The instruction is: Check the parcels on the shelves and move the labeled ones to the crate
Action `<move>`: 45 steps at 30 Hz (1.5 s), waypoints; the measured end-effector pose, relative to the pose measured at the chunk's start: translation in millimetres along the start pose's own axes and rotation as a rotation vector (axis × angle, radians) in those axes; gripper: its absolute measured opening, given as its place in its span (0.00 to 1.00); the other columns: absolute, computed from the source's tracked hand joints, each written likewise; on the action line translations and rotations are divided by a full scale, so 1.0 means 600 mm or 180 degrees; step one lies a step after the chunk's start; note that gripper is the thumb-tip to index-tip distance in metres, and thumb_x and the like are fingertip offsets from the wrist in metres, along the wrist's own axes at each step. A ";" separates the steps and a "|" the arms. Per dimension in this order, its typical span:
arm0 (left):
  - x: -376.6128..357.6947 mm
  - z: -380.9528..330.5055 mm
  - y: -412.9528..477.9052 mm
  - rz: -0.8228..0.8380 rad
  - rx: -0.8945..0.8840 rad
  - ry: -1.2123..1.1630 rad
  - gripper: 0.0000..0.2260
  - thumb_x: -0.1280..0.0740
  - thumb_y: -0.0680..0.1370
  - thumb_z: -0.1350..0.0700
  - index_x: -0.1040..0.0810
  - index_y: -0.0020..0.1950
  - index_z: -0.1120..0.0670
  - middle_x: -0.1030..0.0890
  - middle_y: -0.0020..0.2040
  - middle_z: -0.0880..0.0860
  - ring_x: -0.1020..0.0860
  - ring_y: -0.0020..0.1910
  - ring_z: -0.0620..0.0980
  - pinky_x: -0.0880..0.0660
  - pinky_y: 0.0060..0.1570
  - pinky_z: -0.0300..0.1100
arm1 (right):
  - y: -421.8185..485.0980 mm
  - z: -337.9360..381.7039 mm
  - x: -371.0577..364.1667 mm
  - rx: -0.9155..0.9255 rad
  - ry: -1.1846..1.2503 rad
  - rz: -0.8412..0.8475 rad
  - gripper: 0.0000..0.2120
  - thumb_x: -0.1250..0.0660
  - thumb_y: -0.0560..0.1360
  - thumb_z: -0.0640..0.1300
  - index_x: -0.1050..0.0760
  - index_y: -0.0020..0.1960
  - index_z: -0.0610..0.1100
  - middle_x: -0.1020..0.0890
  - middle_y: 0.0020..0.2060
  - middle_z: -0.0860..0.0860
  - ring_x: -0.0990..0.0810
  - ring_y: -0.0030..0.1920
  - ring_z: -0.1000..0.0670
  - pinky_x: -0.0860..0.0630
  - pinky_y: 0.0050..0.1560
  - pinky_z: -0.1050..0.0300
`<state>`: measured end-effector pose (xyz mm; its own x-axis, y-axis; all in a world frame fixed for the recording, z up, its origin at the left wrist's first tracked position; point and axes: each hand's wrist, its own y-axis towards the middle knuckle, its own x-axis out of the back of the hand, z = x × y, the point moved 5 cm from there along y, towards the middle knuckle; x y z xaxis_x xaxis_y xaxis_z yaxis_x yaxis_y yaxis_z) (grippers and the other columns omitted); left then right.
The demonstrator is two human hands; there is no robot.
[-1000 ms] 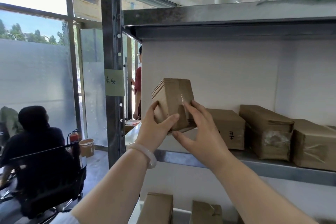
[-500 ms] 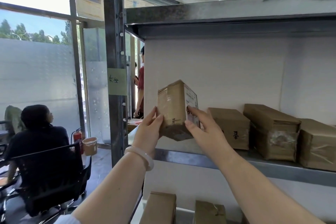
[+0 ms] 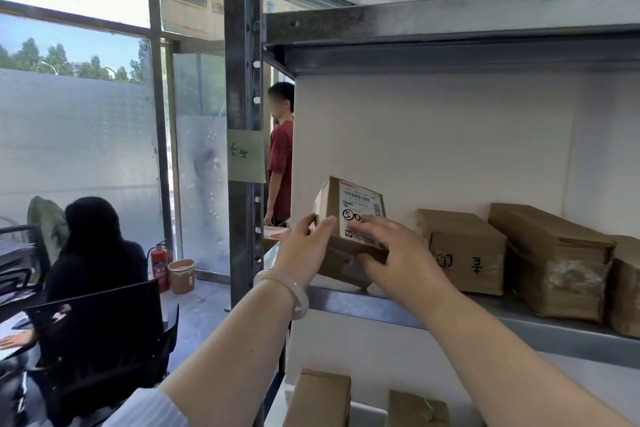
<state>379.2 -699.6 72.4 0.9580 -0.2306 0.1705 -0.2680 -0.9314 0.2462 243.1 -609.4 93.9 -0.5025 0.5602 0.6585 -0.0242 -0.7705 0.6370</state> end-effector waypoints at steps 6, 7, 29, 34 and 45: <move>0.017 -0.006 0.008 -0.0111 -0.0589 0.0599 0.31 0.40 0.69 0.30 0.32 0.70 0.36 0.24 0.65 0.47 0.23 0.61 0.47 0.25 0.62 0.48 | 0.015 -0.007 -0.019 0.0059 -0.0228 0.0102 0.23 0.35 0.75 0.38 0.27 0.69 0.51 0.29 0.70 0.54 0.35 0.70 0.55 0.45 0.67 0.68; 0.018 -0.008 0.007 -0.0106 -0.0703 0.0750 0.30 0.38 0.69 0.31 0.32 0.70 0.36 0.26 0.66 0.46 0.26 0.62 0.46 0.28 0.63 0.45 | 0.019 -0.006 -0.025 0.0102 -0.0290 0.0159 0.23 0.35 0.76 0.38 0.28 0.70 0.51 0.29 0.70 0.53 0.35 0.71 0.54 0.45 0.68 0.68; -0.095 -0.104 -0.029 0.0059 -0.2137 0.1823 0.24 0.33 0.78 0.48 0.32 0.73 0.41 0.40 0.78 0.48 0.46 0.77 0.51 0.49 0.74 0.46 | 0.020 -0.054 0.117 -0.0322 -0.0702 -0.0868 0.24 0.37 0.79 0.49 0.35 0.74 0.52 0.35 0.73 0.55 0.42 0.74 0.56 0.47 0.70 0.62; -0.188 -0.104 -0.020 0.0610 -0.1693 0.1370 0.25 0.33 0.78 0.50 0.33 0.74 0.41 0.40 0.77 0.51 0.41 0.76 0.56 0.42 0.74 0.48 | -0.022 -0.096 0.157 -0.0585 -0.0615 -0.1027 0.25 0.36 0.77 0.45 0.34 0.73 0.52 0.32 0.72 0.53 0.39 0.73 0.54 0.43 0.71 0.58; -0.280 -0.055 0.024 0.1031 -0.0191 0.0755 0.26 0.37 0.80 0.47 0.40 0.77 0.48 0.26 0.69 0.56 0.26 0.66 0.57 0.29 0.62 0.45 | -0.072 -0.130 0.191 -0.0659 -0.0783 -0.1055 0.23 0.36 0.78 0.48 0.33 0.72 0.54 0.33 0.72 0.53 0.39 0.74 0.53 0.42 0.71 0.57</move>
<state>211.0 -664.9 78.7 0.7747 -0.4316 0.4622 -0.5644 -0.8015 0.1976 119.1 -535.7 110.3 -0.2192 0.8229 0.5243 -0.3337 -0.5681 0.7523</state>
